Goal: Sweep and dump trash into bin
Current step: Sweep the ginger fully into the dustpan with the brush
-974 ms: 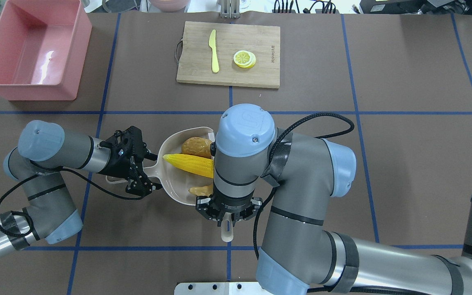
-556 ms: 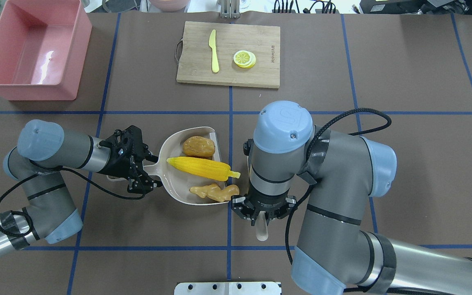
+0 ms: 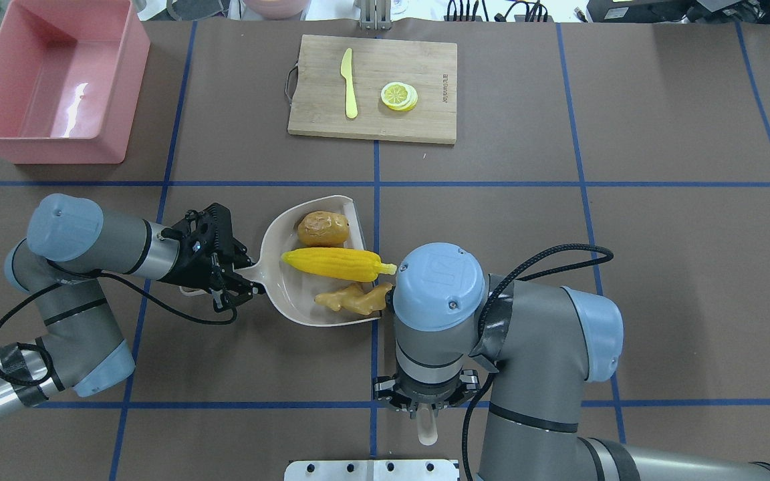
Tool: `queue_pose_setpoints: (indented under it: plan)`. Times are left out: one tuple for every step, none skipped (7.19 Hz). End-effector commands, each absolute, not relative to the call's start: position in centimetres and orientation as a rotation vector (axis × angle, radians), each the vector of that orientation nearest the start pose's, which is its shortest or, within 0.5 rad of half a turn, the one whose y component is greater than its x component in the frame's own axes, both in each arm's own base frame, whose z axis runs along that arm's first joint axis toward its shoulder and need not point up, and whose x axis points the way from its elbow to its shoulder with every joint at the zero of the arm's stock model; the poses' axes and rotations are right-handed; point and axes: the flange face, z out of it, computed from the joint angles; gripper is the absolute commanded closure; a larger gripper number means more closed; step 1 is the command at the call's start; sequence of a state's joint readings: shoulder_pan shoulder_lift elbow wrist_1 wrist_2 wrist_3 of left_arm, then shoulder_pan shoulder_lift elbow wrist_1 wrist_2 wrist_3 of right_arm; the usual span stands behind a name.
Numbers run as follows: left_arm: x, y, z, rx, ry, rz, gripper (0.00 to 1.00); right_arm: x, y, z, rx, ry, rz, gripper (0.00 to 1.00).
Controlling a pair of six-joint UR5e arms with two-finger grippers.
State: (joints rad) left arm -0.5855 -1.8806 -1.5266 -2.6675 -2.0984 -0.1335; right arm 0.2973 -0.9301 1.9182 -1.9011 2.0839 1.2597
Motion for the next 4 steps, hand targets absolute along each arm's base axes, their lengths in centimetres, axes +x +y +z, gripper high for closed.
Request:
queue_pose_setpoints:
  plan:
    - [46.3, -40.8, 38.2, 0.945, 1.14, 1.057, 0.82, -57.6, -26.2, 16.3, -0.277, -0.798, -0.176, 1.0]
    - [46.3, -40.8, 38.2, 0.946, 1.14, 1.057, 0.84, -57.4, -26.8, 15.6, -0.273, -0.812, -0.17, 1.0]
    - [46.2, -40.7, 37.8, 0.955, 1.144, 1.058, 0.88, -57.0, -27.6, 14.6, -0.267, -0.826, -0.164, 1.0]
    - [45.9, -40.7, 37.2, 0.968, 1.148, 1.058, 0.93, -54.6, -29.6, 15.4, -0.3, -0.835, -0.145, 1.0]
